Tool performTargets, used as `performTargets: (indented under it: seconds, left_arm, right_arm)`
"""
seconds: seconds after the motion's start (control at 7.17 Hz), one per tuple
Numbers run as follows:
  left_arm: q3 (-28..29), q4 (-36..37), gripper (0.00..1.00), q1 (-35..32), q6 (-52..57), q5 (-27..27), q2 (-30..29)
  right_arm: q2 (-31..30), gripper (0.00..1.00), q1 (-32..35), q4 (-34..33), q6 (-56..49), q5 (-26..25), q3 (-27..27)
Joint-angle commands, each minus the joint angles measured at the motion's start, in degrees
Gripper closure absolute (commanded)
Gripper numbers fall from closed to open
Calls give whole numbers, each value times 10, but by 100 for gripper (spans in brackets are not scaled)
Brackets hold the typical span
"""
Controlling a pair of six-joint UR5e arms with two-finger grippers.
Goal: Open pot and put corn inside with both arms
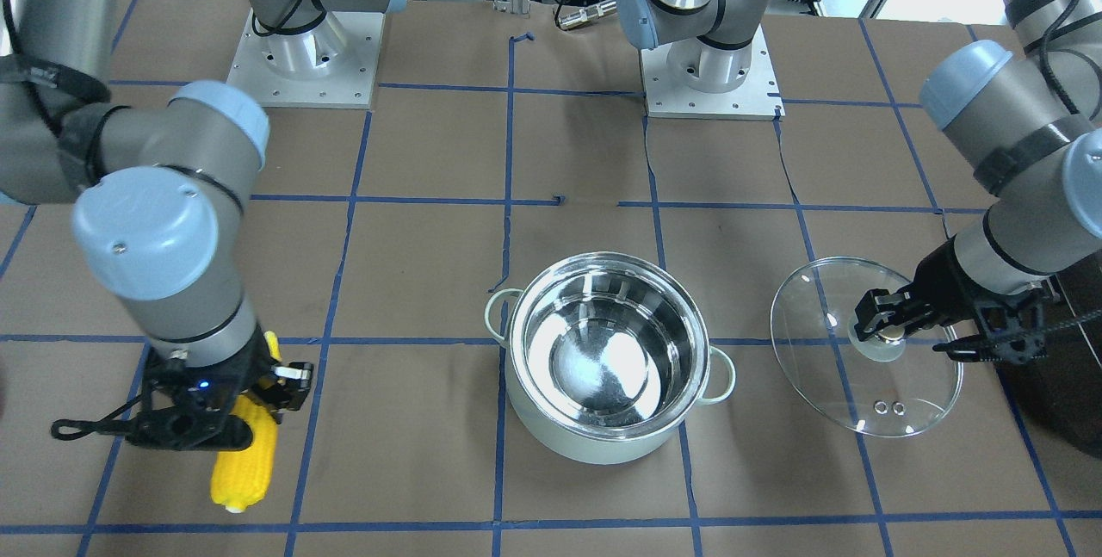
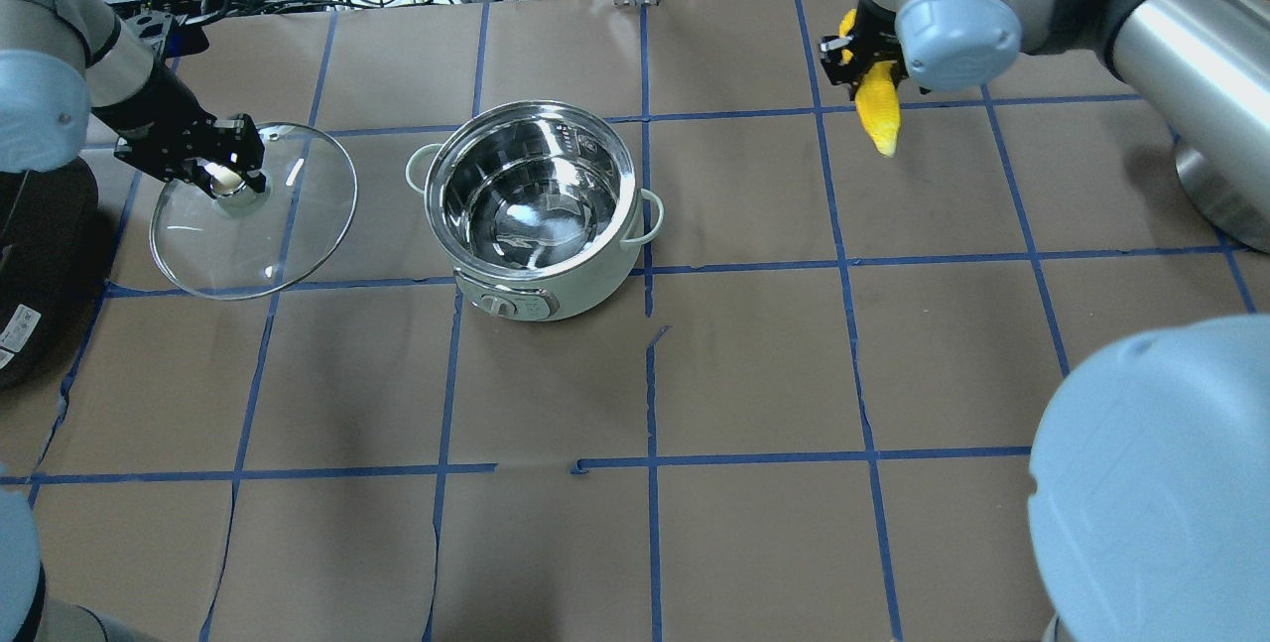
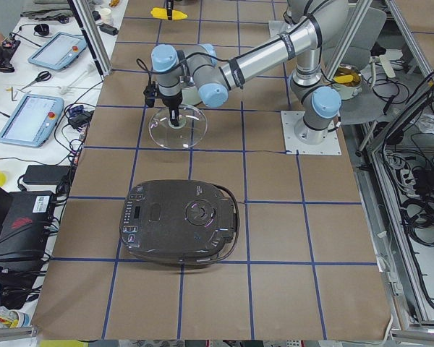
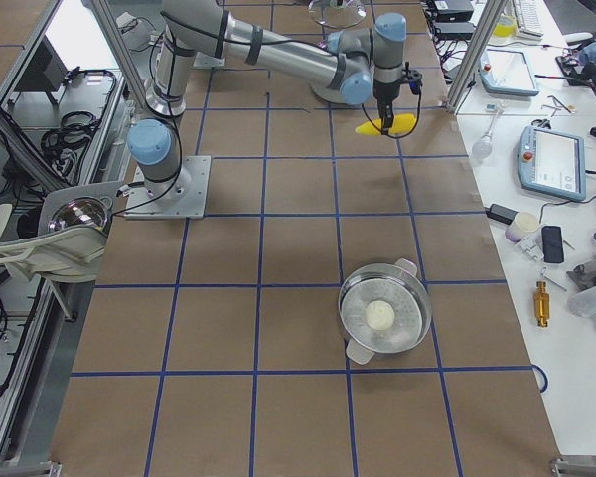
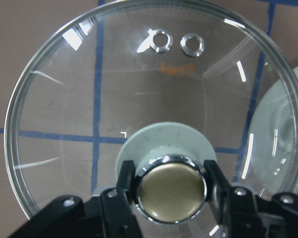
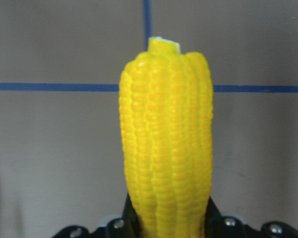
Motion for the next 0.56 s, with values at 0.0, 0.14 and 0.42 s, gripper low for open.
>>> performTargets:
  seconds: [0.0, 0.14, 0.42]
  left_arm:
    - [-83, 101, 77, 26, 30, 0, -7]
    - [-90, 108, 79, 39, 51, 0, -15]
    - [-92, 108, 79, 53, 62, 0, -20]
  right_arm:
    - [17, 100, 118, 121, 96, -3, -113]
    - [34, 100, 159, 117, 132, -2, -119]
    - [75, 100, 225, 116, 213, 0, -157]
